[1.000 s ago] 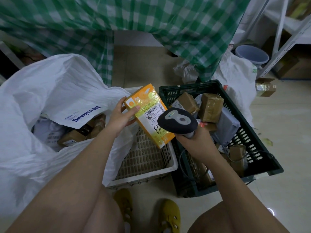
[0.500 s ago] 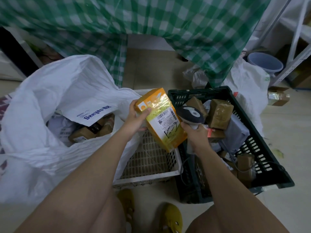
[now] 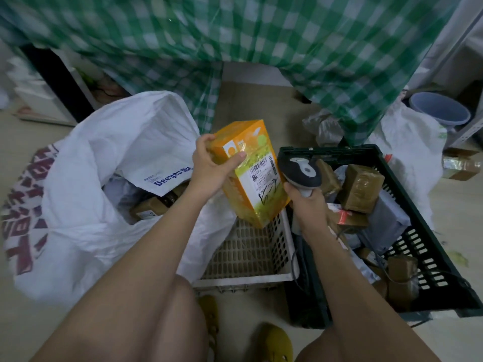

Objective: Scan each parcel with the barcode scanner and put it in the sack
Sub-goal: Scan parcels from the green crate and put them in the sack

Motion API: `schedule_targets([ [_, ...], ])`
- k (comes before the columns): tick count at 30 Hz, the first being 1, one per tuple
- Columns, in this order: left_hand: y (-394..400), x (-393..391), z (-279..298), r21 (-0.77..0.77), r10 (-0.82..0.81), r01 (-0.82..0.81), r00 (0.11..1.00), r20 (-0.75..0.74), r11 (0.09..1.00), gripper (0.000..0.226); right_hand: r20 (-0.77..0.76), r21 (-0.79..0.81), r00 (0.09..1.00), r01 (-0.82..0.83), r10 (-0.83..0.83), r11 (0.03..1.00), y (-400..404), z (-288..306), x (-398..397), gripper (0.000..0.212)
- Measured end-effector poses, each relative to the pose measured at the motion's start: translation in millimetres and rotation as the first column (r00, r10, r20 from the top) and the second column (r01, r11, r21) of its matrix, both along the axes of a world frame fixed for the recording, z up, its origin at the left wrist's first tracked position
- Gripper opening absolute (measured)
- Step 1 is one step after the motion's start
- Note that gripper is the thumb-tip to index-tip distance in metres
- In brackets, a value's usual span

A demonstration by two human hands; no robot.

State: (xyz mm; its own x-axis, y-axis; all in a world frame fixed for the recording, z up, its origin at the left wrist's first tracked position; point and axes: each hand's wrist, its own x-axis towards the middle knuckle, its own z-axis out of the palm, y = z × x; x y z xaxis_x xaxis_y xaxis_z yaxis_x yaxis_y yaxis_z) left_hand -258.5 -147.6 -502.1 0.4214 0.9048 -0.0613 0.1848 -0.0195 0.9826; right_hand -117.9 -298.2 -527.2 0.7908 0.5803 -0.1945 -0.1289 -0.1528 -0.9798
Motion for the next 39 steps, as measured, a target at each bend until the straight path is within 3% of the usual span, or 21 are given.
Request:
schedule_targets([
  [2,7.7,-19.9,18.9,0.083,0.09,-0.092,0.996,0.03,0.992,0.076,0.016,0.022,1.0,0.015,-0.016,1.0,15.0,3.5,-15.1,0.039],
  [4,16.0,-40.2,39.2,0.3,0.153,-0.14,0.988,-0.019,0.944,0.076,-0.004,0.027,0.999,0.054,-0.054,0.998,31.2,3.8,-30.7,0.042],
  [7,25.4,-61.4,66.1,0.654,0.23,-0.071,0.96,-0.161,0.753,0.076,-0.085,0.074,0.993,0.089,-0.083,0.993,48.5,0.4,-50.0,0.042],
  [9,33.7,-70.3,68.5,0.77,0.289,0.073,0.901,-0.323,0.633,0.085,-0.109,0.081,0.992,0.072,-0.063,0.994,55.4,-6.9,-61.1,0.04],
  [12,44.2,-78.9,37.1,0.725,0.345,0.334,0.71,-0.614,0.603,0.107,-0.122,0.001,0.991,0.048,-0.048,0.999,65.3,-25.5,-71.2,0.034],
  [15,47.6,-85.6,-3.3,0.637,0.35,0.486,0.557,-0.753,0.598,0.117,-0.124,-0.07,0.991,0.033,-0.041,0.997,84.4,-46.9,-70.7,0.032],
  [18,58.0,-100.4,-27.5,0.564,0.355,0.542,0.447,-0.821,0.622,0.108,-0.155,-0.072,0.987,0.019,-0.03,0.997,109.0,-63.7,-64.2,0.044],
  [21,71.7,-114.9,-45.6,0.541,0.379,0.526,0.39,-0.839,0.656,0.117,-0.116,-0.148,0.993,-0.011,-0.006,0.989,131.5,-77.5,-57.5,0.056],
  [25,79.5,-112.0,-57.9,0.427,0.335,0.581,0.265,-0.904,0.693,0.105,-0.033,-0.309,0.994,-0.114,0.109,0.944,145.5,-108.2,-51.2,0.043],
  [29,84.5,-113.9,-67.2,0.445,0.341,0.621,0.288,-0.895,0.645,0.103,-0.031,-0.448,0.972,-0.223,0.234,0.866,149.3,-134.5,-58.0,0.038],
  [32,84.3,-117.2,-70.4,0.495,0.362,0.586,0.337,-0.869,0.642,0.101,0.005,-0.542,0.944,-0.273,0.328,0.795,145.4,-158.7,-63.8,0.06],
  [35,83.2,-122.7,-77.8,0.595,0.413,0.463,0.439,-0.798,0.657,0.079,0.013,-0.577,0.927,-0.3,0.375,0.76,135.4,-172.9,-70.7,0.078],
  [37,84.5,-128.6,-80.7,0.672,0.492,0.402,0.467,-0.735,0.622,0.066,0.038,-0.585,0.931,-0.273,0.362,0.763,133.1,-181.3,-74.0,0.074],
  [39,84.7,-129.4,-75.6,0.682,0.518,0.39,0.45,-0.727,0.619,0.075,0.013,-0.58,0.944,-0.261,0.329,0.772,134.5,-186.6,-75.0,0.06],
])
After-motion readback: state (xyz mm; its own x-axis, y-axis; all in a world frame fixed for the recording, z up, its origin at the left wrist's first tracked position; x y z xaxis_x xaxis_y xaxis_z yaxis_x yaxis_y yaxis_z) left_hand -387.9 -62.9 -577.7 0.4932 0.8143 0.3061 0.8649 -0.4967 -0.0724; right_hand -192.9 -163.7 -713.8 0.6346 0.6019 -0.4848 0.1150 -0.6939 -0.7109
